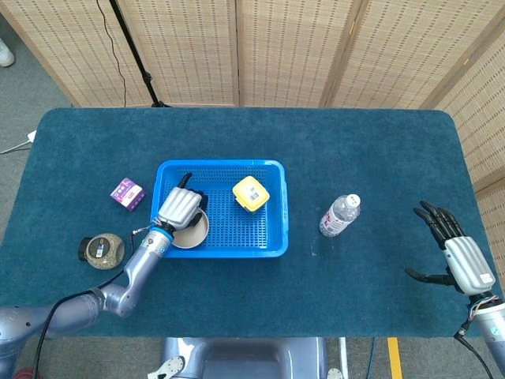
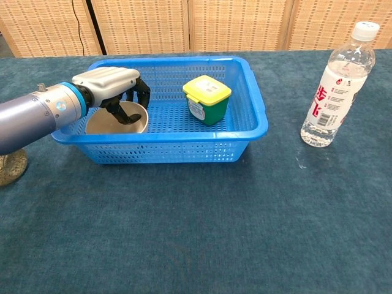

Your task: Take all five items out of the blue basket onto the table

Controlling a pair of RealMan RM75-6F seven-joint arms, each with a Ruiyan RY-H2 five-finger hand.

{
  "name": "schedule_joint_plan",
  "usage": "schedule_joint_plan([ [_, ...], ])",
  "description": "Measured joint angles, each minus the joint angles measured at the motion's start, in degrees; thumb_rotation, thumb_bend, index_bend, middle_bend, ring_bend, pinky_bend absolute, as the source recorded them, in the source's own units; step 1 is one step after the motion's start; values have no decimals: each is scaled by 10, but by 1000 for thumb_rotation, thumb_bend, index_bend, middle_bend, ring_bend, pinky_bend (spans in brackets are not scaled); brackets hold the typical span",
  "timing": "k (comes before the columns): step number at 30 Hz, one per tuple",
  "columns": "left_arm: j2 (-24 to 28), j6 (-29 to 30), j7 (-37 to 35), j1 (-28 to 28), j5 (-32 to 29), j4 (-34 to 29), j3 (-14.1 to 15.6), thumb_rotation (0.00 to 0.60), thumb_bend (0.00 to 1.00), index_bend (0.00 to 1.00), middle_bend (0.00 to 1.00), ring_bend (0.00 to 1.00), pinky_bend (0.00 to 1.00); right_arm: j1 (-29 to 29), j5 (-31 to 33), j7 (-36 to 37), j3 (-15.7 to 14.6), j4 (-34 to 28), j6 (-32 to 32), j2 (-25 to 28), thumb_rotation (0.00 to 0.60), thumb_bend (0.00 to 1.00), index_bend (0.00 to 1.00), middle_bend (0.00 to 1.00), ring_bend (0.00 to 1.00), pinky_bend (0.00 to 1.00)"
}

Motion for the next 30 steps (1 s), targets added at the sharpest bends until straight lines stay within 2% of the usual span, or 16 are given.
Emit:
schedule_joint_plan([
  [16,31,33,-15,6,12,-56,-16,600,504,696,505,488,18,-1,-3,1,-1,-3,4,2,600,0,0,0,0,0],
  [22,62,56,-16,11,20,-108,-28,600,504,696,505,488,18,-2,-6,3,-2,-6,7,3,600,0,0,0,0,0],
  [30,130,92,-8,24,28,-198,-48,600,504,696,505,488,18,-4,-9,2,-3,-9,12,5,600,0,0,0,0,0],
])
